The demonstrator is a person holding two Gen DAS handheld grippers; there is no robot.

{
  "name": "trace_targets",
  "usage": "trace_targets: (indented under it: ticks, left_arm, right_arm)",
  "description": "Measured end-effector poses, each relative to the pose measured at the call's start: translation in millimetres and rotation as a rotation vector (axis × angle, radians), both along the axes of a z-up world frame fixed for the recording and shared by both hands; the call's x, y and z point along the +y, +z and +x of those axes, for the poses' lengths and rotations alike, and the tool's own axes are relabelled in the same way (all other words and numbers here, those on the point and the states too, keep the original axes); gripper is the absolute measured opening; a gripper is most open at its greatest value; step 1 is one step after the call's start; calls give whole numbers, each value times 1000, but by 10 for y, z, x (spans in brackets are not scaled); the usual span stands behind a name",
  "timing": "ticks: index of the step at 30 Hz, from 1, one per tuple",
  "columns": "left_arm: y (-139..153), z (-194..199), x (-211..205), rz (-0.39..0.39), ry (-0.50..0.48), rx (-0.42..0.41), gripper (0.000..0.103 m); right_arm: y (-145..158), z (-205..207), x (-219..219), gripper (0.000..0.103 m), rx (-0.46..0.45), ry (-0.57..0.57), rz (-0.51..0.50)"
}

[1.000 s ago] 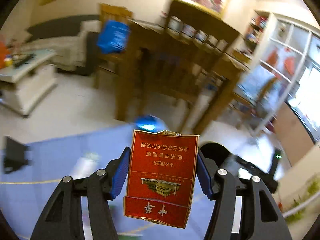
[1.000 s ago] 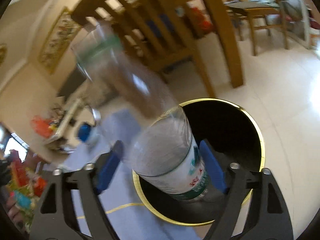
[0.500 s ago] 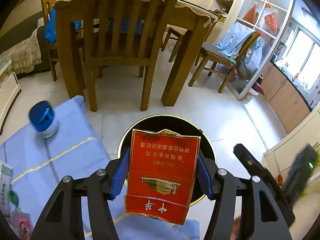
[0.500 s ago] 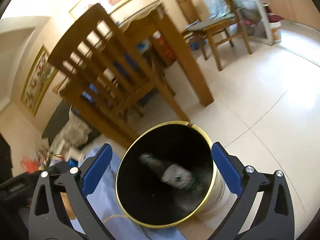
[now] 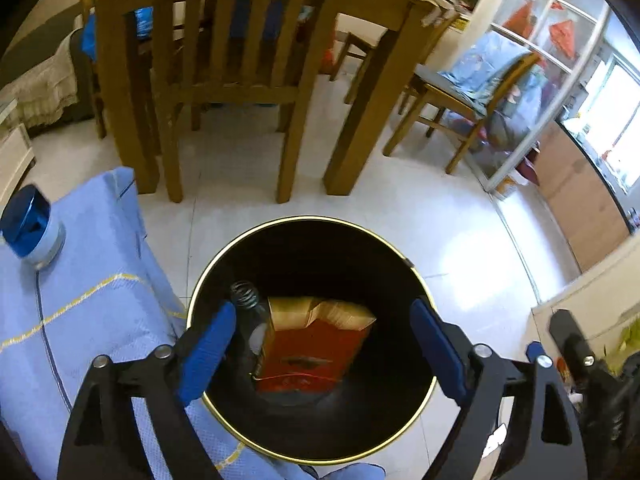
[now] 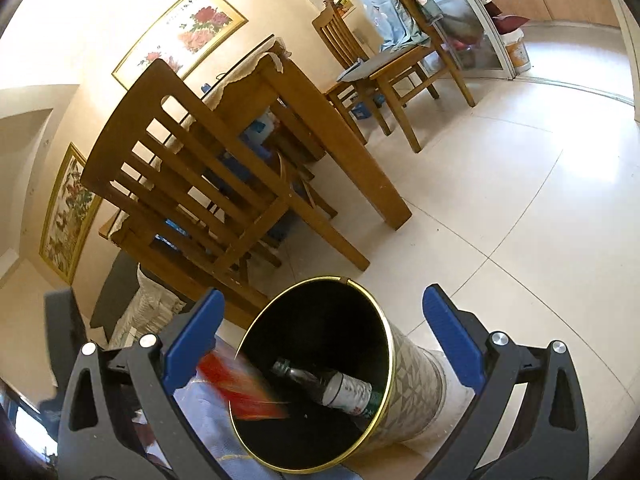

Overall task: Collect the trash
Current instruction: 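Carry bottle and pack to the bin and open both tools to drop them, then return both tools to the table and grasp the white medicine box with the right tool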

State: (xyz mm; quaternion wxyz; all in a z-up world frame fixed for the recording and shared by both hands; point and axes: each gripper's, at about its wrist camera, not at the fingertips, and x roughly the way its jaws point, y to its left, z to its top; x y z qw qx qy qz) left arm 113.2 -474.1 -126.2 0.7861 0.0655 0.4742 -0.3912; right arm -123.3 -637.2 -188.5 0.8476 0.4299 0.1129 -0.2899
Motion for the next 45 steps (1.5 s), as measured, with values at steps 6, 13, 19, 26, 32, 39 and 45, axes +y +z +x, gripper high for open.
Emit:
trace_targets:
  ticks: [6, 13, 19, 26, 32, 39, 45]
  left_arm:
    - [55, -112, 53, 14, -25, -16, 91]
    - [459, -493, 483, 64, 14, -204, 96]
    - [934, -784, 1142, 36, 99, -308, 97]
    - [1040, -760, 2137, 13, 204, -236, 97]
    - [838, -703, 3275, 142, 421, -349, 97]
    - [708, -599, 4753, 81, 702, -375, 96]
    - [569, -613, 5593, 237, 883, -455, 97]
  right_arm:
    - [75, -61, 29, 98, -9, -20, -29]
    - [209, 25, 210, 98, 13, 14, -92]
    - [348, 157, 460, 98, 44, 47, -162]
    - [573, 371, 1070, 98, 63, 176, -273]
    - [770, 792, 2017, 98, 81, 471, -405]
    - [889, 1507, 3233, 98, 186, 895, -468]
    - [823, 2198, 4275, 98, 327, 1212, -401]
